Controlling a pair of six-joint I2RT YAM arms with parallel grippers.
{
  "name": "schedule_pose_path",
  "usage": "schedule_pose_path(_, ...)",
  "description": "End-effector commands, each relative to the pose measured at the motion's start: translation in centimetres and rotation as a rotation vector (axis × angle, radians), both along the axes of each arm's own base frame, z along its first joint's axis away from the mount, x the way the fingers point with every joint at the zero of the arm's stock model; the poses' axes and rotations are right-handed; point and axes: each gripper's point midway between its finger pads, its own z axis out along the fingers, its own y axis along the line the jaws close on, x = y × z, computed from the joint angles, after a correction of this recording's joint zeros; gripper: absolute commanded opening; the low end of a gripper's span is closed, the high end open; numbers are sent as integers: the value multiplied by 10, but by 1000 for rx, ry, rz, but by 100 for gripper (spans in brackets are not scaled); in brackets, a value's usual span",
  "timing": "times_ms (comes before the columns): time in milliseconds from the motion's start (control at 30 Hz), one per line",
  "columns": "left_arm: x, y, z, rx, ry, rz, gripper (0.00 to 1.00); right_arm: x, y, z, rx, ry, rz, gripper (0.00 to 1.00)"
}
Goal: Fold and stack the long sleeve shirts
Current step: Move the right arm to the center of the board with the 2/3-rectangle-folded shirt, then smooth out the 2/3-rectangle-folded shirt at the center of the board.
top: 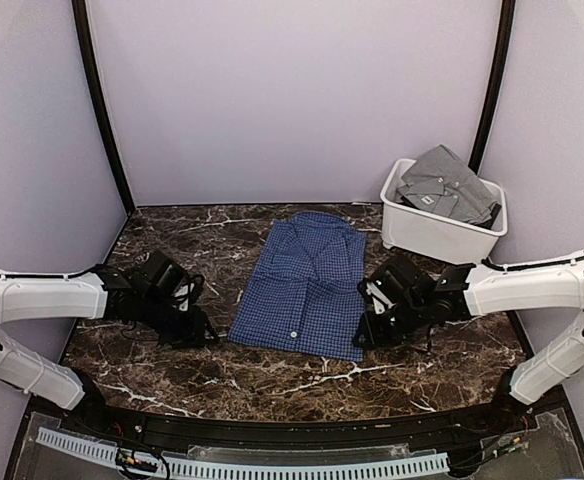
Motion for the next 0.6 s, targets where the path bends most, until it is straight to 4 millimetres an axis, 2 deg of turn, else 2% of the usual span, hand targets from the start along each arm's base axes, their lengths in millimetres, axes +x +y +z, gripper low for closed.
schedule_pose_path(0,31,-22,17,-31,-112,-50,45,27,25,44,94,-105,-17,28)
schedule_pose_path(133,45,-38,10,-45,-129,-104,49,49,50,52,177,-121,-11,23)
schedule_pose_path(333,50,-42,-13,-14,-103,-131,44,86,77,56,327,-122,-33,14)
schedule_pose_path(400,50,-45,-18,-23,-90,-136,40,96,85,52,341,-117,-32,10)
schedule_pose_path(567,44,-48,-26,-45,-54,-134,18,118,94,32,374,-89,-59,2)
